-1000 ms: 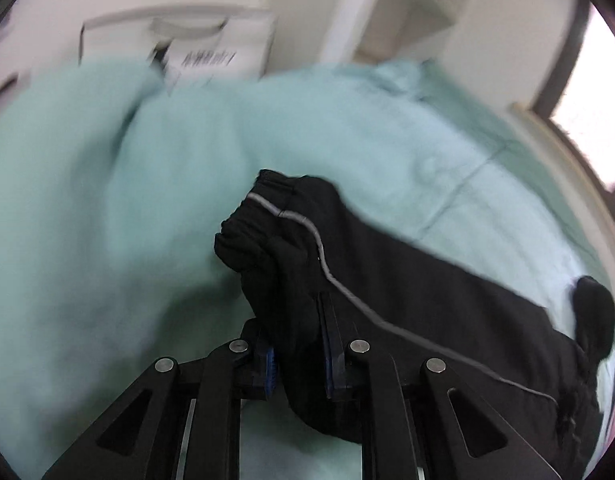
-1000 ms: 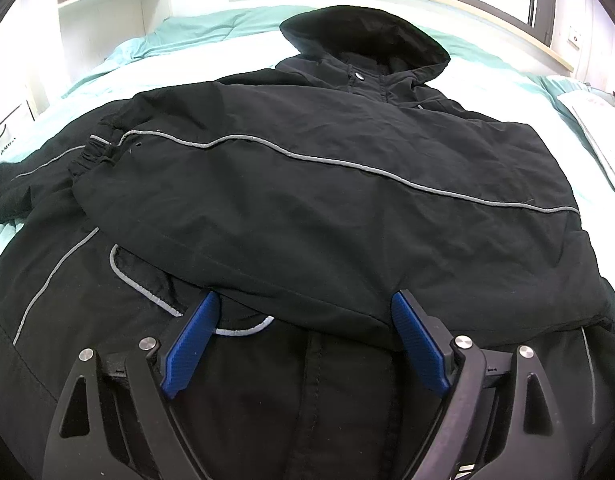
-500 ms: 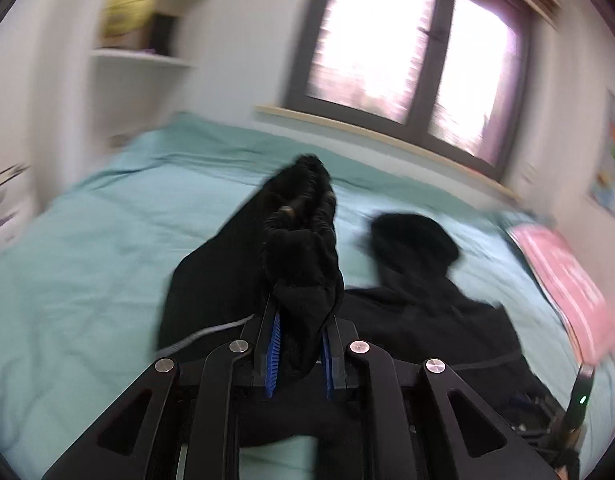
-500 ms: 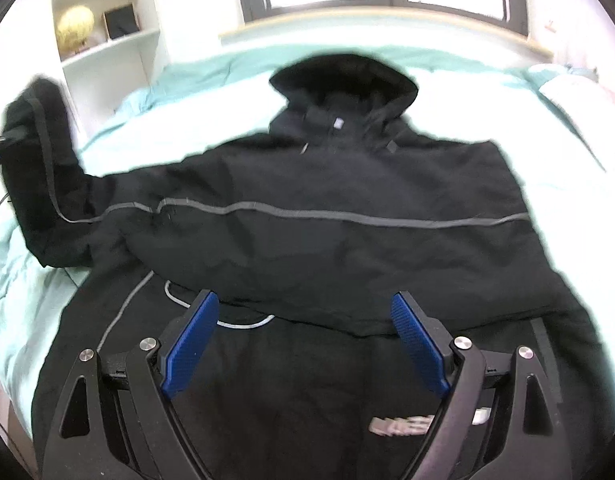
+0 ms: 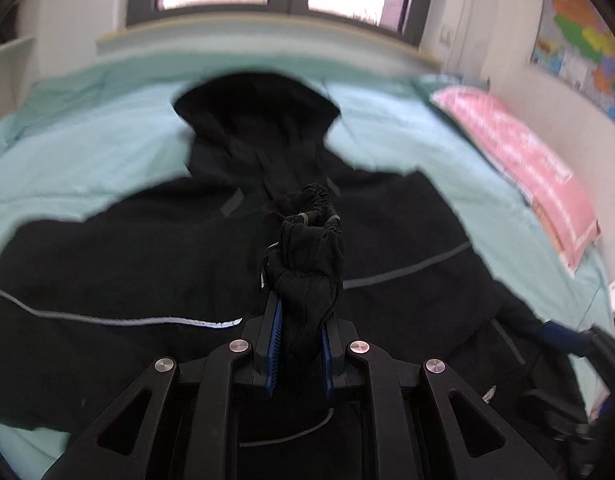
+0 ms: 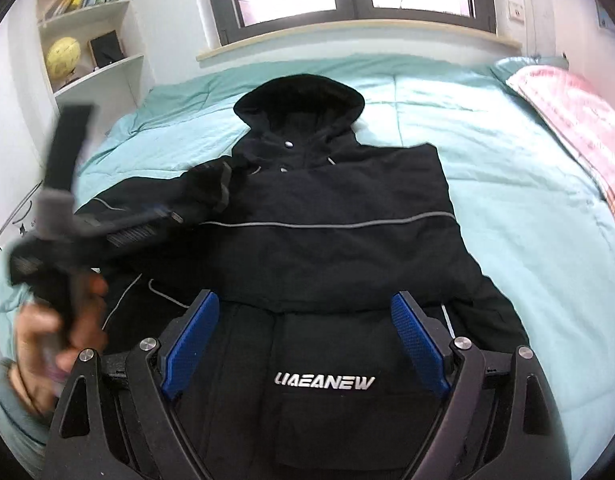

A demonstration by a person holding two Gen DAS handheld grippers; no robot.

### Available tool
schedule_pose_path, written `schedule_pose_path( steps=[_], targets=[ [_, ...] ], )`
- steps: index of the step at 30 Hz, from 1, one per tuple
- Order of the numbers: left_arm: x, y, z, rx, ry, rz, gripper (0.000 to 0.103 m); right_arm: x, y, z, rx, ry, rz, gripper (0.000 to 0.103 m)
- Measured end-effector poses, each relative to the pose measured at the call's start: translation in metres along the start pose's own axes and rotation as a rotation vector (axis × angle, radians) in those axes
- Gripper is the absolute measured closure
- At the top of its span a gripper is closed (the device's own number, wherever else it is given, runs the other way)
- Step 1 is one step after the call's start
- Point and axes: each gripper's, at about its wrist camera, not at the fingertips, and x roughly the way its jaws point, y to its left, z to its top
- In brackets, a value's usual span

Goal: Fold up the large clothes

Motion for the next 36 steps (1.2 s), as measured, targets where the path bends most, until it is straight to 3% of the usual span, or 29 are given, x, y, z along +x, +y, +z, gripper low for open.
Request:
schedule_pose_path(
  steps=[5,7,9,11,13,18,23,26,28,29,30,36],
  targets=[
    [0.04,0.001,-0.014,-0.029,0.112,-0.045,0.083,0.016,-0.008,-0.004,-0.005,0.052,-0.027,0.013],
    [0.045,0.003,-0.014,-0.043,0.126,-0.085,0.075,0.023,-0.008,-0.004,-0.004,0.079,-0.023,0.013],
    [0.037,0.008,-0.011,-0.08,0.122,-0.184,0.046,0.026,-0.007,-0.001,0.001,0.09,-0.009,0.013],
    [0.026,0.011,-0.01,-0.104,0.096,-0.25,0.039,0.028,-0.005,0.005,0.015,0.097,0.015,0.013],
    [0.004,0.014,-0.009,-0.095,0.055,-0.288,0.039,0.031,-0.004,0.013,0.038,0.106,0.051,0.013],
    [-0.053,0.03,-0.004,-0.075,-0.073,-0.223,0.039,0.059,0.008,0.037,0.11,0.144,0.127,0.013],
    [-0.09,0.078,-0.004,-0.122,-0.156,-0.034,0.039,0.108,0.029,0.054,0.188,0.201,0.184,0.013],
    [-0.098,0.114,-0.008,-0.17,-0.149,0.072,0.039,0.133,0.034,0.058,0.232,0.23,0.187,0.013],
    [-0.095,0.136,-0.011,-0.212,-0.136,0.108,0.039,0.151,0.039,0.058,0.248,0.27,0.181,0.028],
    [-0.096,0.142,-0.013,-0.227,-0.131,0.106,0.039,0.16,0.045,0.058,0.24,0.297,0.221,0.06],
    [-0.093,0.15,-0.015,-0.249,-0.122,0.105,0.039,0.161,0.047,0.059,0.226,0.299,0.224,0.068],
    [-0.09,0.153,-0.009,-0.235,-0.117,0.121,0.039,0.105,0.051,0.093,0.093,0.108,0.118,0.072]
  ],
)
